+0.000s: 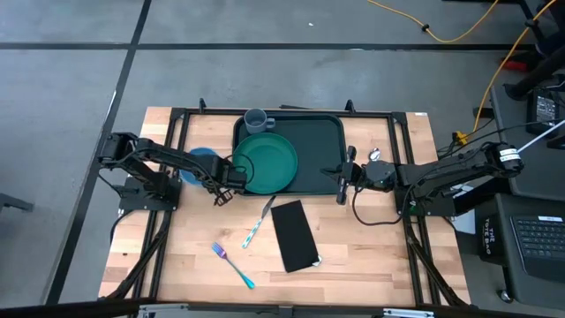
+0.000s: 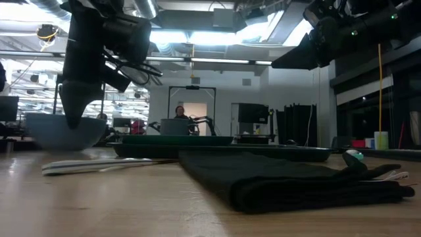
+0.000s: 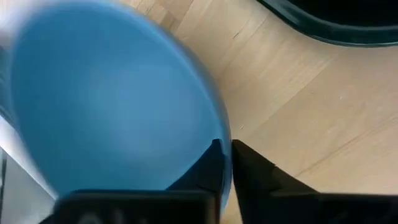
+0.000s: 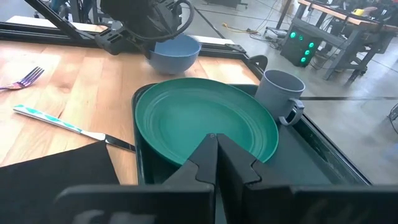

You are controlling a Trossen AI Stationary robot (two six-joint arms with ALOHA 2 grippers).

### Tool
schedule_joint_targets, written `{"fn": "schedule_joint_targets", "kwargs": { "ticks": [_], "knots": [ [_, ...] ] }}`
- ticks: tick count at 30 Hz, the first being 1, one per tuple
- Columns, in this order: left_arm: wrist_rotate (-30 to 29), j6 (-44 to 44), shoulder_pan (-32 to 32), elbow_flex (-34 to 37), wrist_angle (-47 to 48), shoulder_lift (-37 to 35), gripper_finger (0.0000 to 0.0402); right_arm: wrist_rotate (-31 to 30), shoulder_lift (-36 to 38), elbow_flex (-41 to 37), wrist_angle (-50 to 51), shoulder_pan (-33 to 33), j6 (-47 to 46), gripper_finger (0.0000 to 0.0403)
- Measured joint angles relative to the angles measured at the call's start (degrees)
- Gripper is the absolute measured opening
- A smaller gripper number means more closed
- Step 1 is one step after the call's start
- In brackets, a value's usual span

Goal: Set up tray
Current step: Put the bowl on top of the plate on the tray

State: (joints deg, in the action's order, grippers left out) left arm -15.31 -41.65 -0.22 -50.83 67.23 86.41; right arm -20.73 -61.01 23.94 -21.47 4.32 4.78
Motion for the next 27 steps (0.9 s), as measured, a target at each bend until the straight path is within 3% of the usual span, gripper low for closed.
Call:
{"fn": "schedule_joint_targets", "kwargs": {
  "ticks": [12, 20, 27],
  "knots": [
    [0.0, 4.8, 0.0, -0.8, 0.9, -1.8, 0.0003, 0.0, 0.0, 0.0, 0.0, 0.0, 0.0, 0.0008],
    [-0.2, 10.8, 0.0, -6.5, 0.7, -7.9, 0.0003, 0.0, 0.0, 0.0, -0.1, 0.0, 0.1, 0.0008],
    [-0.1, 20.0, -0.1, -12.4, 0.5, -9.0, 0.0003, -0.1, 0.0, 0.0, -0.2, 0.0, 1.6, 0.0008]
  ]
}}
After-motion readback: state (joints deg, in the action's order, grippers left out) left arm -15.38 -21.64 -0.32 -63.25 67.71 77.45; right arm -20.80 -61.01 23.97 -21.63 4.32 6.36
